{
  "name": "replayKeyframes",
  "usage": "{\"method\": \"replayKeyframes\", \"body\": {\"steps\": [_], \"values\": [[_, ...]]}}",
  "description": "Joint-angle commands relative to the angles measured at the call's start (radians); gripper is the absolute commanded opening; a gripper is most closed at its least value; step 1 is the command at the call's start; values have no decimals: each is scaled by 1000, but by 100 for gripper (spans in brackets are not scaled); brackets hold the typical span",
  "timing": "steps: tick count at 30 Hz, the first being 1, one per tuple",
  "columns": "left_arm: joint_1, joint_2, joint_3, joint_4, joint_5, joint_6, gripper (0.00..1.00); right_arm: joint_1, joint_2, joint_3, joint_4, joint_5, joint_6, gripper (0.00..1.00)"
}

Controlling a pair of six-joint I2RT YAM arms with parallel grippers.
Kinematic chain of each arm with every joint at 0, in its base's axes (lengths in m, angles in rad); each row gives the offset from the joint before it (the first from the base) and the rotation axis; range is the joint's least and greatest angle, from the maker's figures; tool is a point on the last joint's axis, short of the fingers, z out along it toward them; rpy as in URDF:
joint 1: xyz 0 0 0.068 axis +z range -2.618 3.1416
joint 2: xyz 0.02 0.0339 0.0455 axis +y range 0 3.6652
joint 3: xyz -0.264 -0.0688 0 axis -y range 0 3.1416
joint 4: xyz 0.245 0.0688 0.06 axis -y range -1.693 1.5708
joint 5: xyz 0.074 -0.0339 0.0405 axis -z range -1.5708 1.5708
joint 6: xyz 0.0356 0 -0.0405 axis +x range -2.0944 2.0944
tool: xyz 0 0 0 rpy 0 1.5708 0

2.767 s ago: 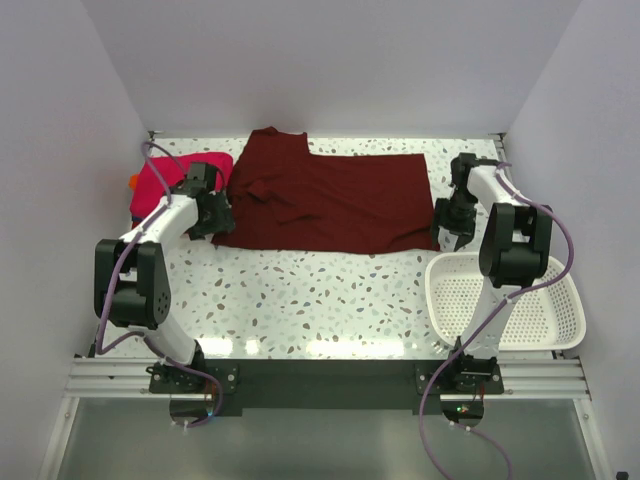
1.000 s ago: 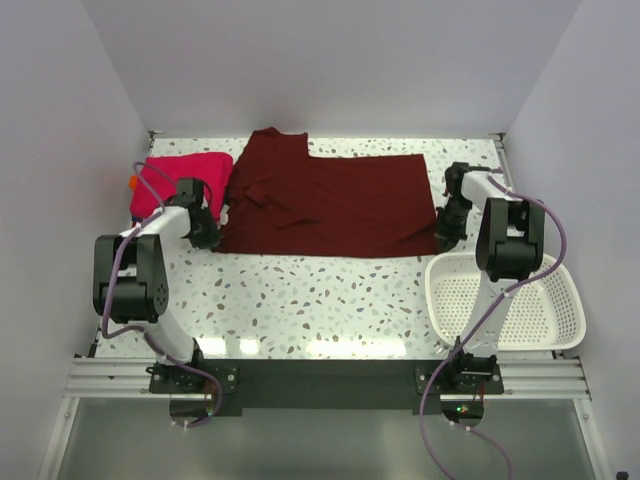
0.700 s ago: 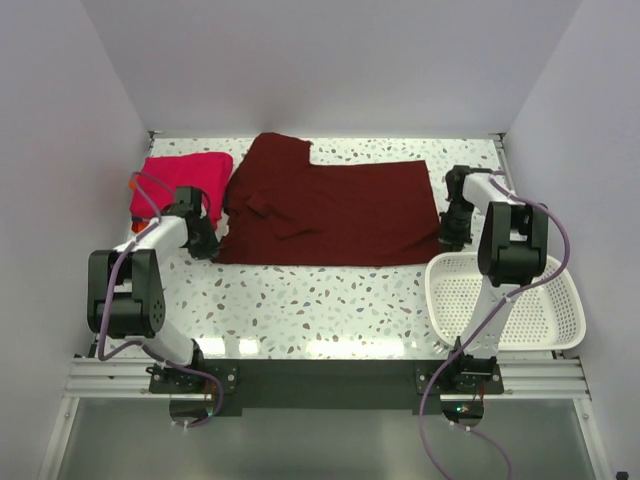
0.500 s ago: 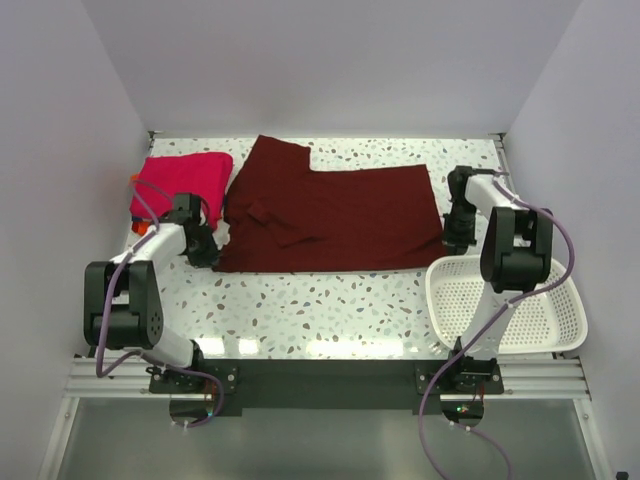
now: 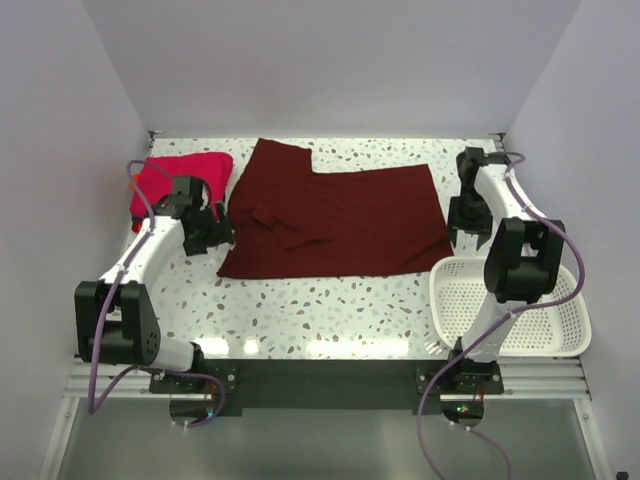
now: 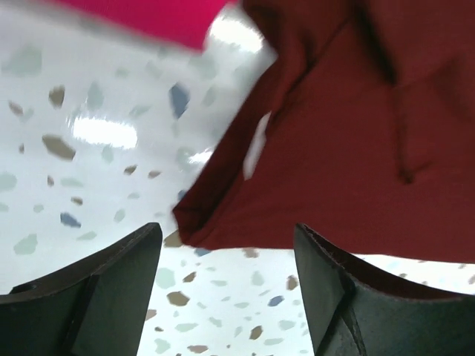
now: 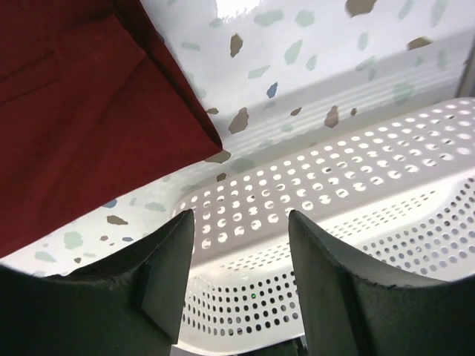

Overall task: Fold and stack the t-shirts
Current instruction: Fold the tshirt

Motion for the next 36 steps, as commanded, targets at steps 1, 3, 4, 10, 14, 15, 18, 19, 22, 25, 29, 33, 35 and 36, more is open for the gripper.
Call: {"method": "replayKeyframes", "body": {"steps": [1,3,4,10,14,15,18,19,22,25,29,33,35,36], "values": [[-68,-8,137,-17,-22,-7,77,-2,-63,106,-67,30,9,58],[-100,1,171,-2,-16,-30,77,3,-63,132,-64,14,3,59],[-138,12,172,33,1,-38,77,10,-66,146,-54,3,-3,60],[-290,131,200,126,90,-111,75,15,-17,186,16,-163,-23,60],[-384,220,269,153,67,-150,71,18,17,207,41,-252,-6,59],[-396,268,285,149,58,-151,71,18,17,204,53,-255,-6,59],[-434,337,351,121,13,-161,67,18,17,193,73,-299,-12,59],[-450,374,364,118,-6,-162,67,19,9,180,77,-312,-14,59],[-471,440,424,72,-66,-168,64,18,-6,146,97,-352,-20,59],[-479,484,479,7,-115,-194,61,18,-35,101,123,-391,-18,59],[-485,489,502,-41,-175,-190,58,18,-74,29,172,-427,3,59],[-490,491,471,-57,-169,-193,56,18,-86,-46,203,-464,25,59],[-500,489,447,-46,-160,-202,54,18,-86,-52,205,-462,23,59],[-503,492,442,-46,-160,-203,54,18,-82,-49,197,-462,20,59]]}}
